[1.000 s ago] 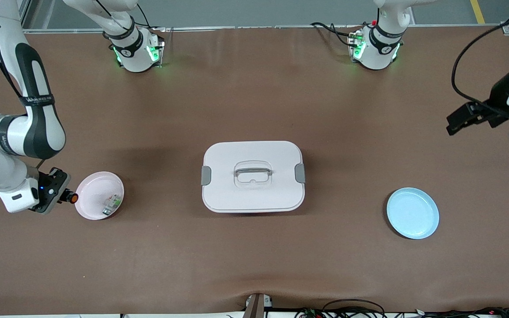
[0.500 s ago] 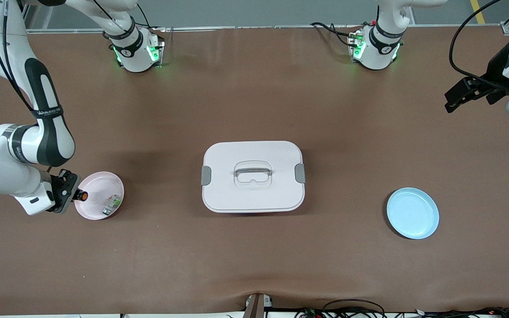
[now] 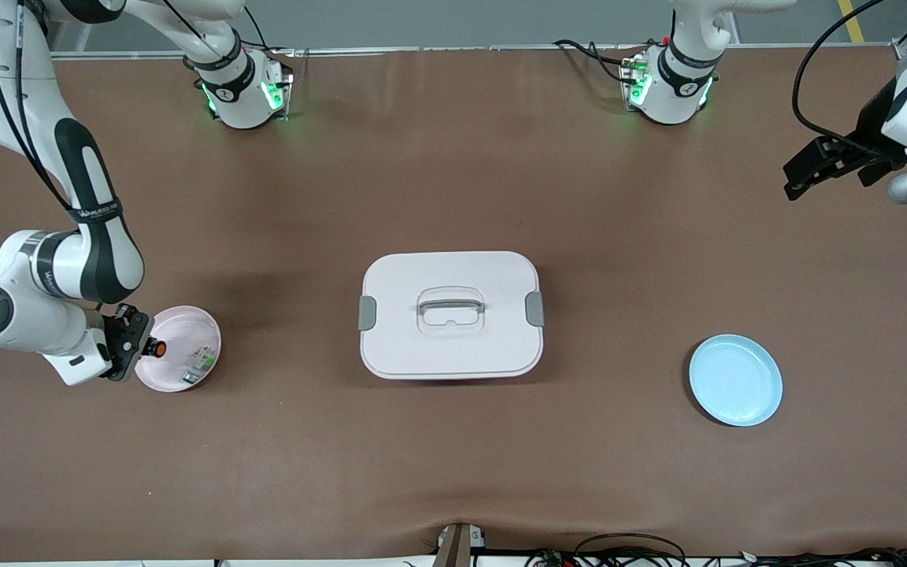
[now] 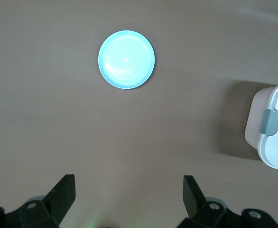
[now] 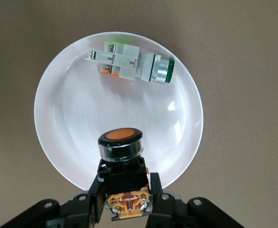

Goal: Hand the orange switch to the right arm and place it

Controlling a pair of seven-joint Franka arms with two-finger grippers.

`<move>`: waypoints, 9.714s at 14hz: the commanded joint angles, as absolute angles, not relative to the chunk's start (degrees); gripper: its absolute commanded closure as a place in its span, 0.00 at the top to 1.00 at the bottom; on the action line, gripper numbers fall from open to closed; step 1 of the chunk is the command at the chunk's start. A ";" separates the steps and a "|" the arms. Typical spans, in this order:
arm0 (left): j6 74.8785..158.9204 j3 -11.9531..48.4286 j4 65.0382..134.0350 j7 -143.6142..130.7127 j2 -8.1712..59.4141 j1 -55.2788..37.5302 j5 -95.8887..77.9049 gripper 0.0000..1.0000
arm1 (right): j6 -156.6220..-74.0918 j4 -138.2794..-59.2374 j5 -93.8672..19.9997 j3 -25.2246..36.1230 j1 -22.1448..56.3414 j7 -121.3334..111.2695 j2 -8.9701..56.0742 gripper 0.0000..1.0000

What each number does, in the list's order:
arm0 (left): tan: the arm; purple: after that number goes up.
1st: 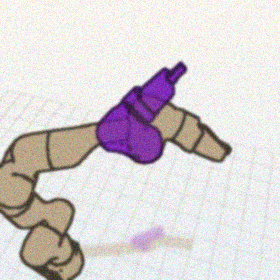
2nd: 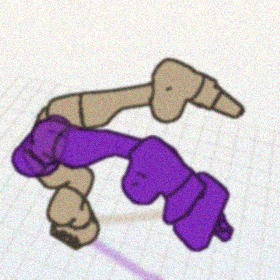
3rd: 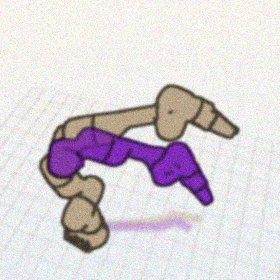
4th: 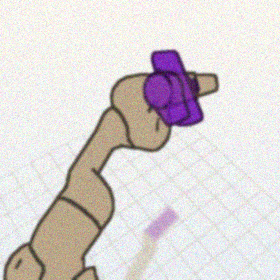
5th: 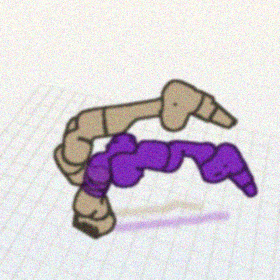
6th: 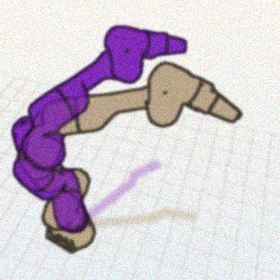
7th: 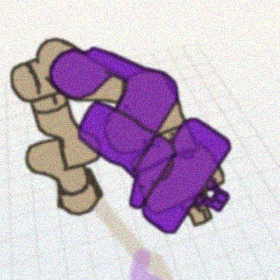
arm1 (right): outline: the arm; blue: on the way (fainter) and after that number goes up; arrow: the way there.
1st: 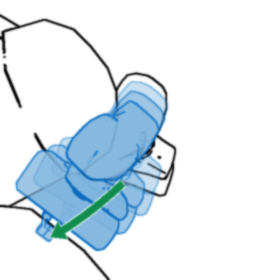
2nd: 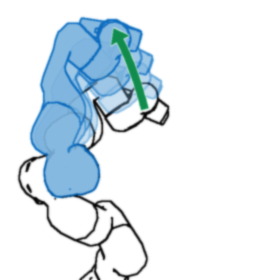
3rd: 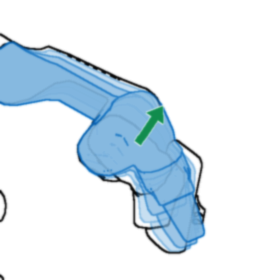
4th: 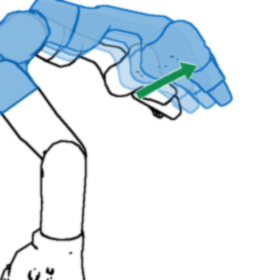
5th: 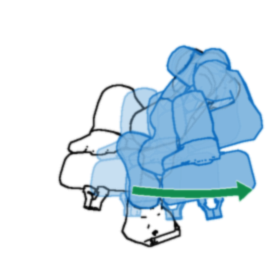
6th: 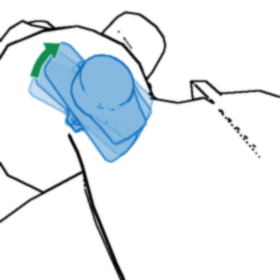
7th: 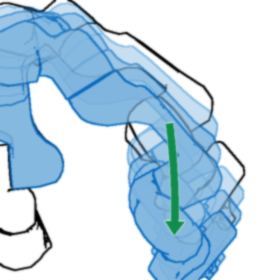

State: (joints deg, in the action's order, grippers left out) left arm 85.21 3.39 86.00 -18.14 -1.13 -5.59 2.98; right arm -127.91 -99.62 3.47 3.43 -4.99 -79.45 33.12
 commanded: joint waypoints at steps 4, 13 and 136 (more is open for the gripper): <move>86.13 7.91 86.66 -17.31 -2.02 -0.27 2.20 1.00 | -128.23 -99.32 3.43 2.29 -5.80 -80.60 34.36 0.00; 86.13 8.00 85.69 -17.23 -0.97 -0.53 2.20 1.00 | -129.11 -99.23 3.43 2.37 -5.80 -80.68 36.30 0.01; 83.32 8.09 84.46 -12.83 -0.53 -0.26 1.58 1.00 | -88.95 -87.19 -0.18 6.06 -2.46 -5.80 1.93 1.00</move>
State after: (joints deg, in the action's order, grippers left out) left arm 84.42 7.65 85.10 -14.38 0.17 -0.79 2.68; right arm -89.48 -86.70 0.17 5.95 -2.51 -5.11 3.14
